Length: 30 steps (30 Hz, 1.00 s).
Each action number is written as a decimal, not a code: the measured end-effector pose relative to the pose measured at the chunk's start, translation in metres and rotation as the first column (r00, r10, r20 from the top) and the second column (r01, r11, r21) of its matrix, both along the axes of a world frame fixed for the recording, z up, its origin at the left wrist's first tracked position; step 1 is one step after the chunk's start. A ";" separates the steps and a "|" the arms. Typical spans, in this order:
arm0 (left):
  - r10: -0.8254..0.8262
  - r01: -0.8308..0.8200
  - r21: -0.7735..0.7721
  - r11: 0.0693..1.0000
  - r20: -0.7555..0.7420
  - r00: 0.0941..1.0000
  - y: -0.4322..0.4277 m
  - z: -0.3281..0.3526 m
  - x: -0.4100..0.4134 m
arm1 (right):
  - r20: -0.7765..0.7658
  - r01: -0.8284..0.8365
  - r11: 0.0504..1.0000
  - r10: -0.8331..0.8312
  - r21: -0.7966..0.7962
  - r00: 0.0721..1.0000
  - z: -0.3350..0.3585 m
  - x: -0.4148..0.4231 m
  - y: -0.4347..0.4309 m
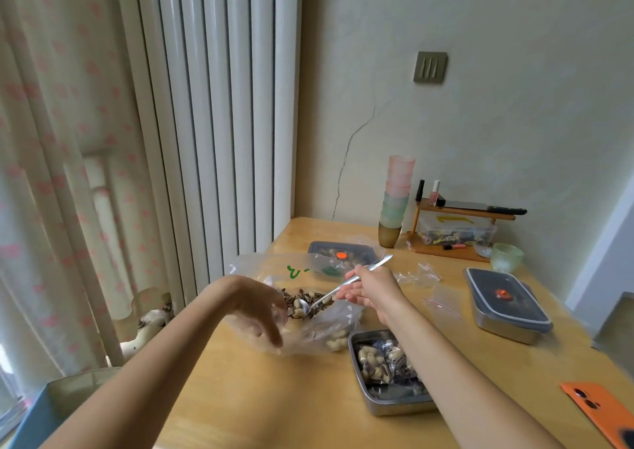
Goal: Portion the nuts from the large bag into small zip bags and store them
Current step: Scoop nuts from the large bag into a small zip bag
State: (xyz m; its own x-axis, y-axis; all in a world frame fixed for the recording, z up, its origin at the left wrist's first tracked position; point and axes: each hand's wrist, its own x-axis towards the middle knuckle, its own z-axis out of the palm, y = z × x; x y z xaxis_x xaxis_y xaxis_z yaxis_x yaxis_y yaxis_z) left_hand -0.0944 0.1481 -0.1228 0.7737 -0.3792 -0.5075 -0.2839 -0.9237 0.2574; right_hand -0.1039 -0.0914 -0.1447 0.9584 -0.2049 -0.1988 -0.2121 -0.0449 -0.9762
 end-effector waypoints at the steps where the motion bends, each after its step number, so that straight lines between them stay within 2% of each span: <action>1: 0.077 -0.074 -0.105 0.992 0.025 0.997 0.001 -0.003 0.006 | 0.006 0.010 1.000 -0.010 -0.017 1.000 0.002 0.002 -0.001; 5: 0.353 -0.332 -0.429 0.840 -0.032 0.935 -0.005 -0.022 0.023 | 0.023 0.042 0.994 -0.040 -0.096 0.999 0.007 0.005 -0.004; 6: 0.419 -0.375 -0.464 0.803 -0.008 0.908 -0.009 -0.026 0.025 | 0.023 0.047 0.993 -0.045 -0.109 0.999 0.007 0.006 -0.005; 9: 0.574 -0.416 -0.513 0.751 0.197 0.795 -0.018 -0.038 0.036 | 0.011 0.046 0.988 -0.045 -0.146 0.999 0.008 0.007 -0.009; 11: 0.535 -0.352 -0.512 0.784 0.269 0.801 -0.027 -0.045 0.039 | 0.006 0.052 0.986 -0.052 -0.159 0.999 0.009 0.008 -0.012; 13: 0.434 -0.261 -0.484 0.835 0.290 0.853 -0.037 -0.053 0.038 | 0.014 0.064 0.985 -0.062 -0.160 0.998 0.011 0.008 -0.016; 16: 0.347 -0.168 -0.478 0.862 0.315 0.883 -0.043 -0.065 0.038 | 0.051 0.094 0.983 -0.087 -0.157 0.995 0.015 0.007 -0.019; 24: 0.364 -0.205 -0.543 0.814 0.201 0.909 -0.040 -0.079 0.041 | 0.115 0.117 0.979 -0.099 -0.167 0.988 0.028 0.009 -0.018; 30: 0.401 -0.219 -0.687 0.693 0.115 0.909 -0.033 -0.085 0.040 | 0.142 0.048 0.967 -0.012 -0.249 0.990 0.028 0.006 -0.013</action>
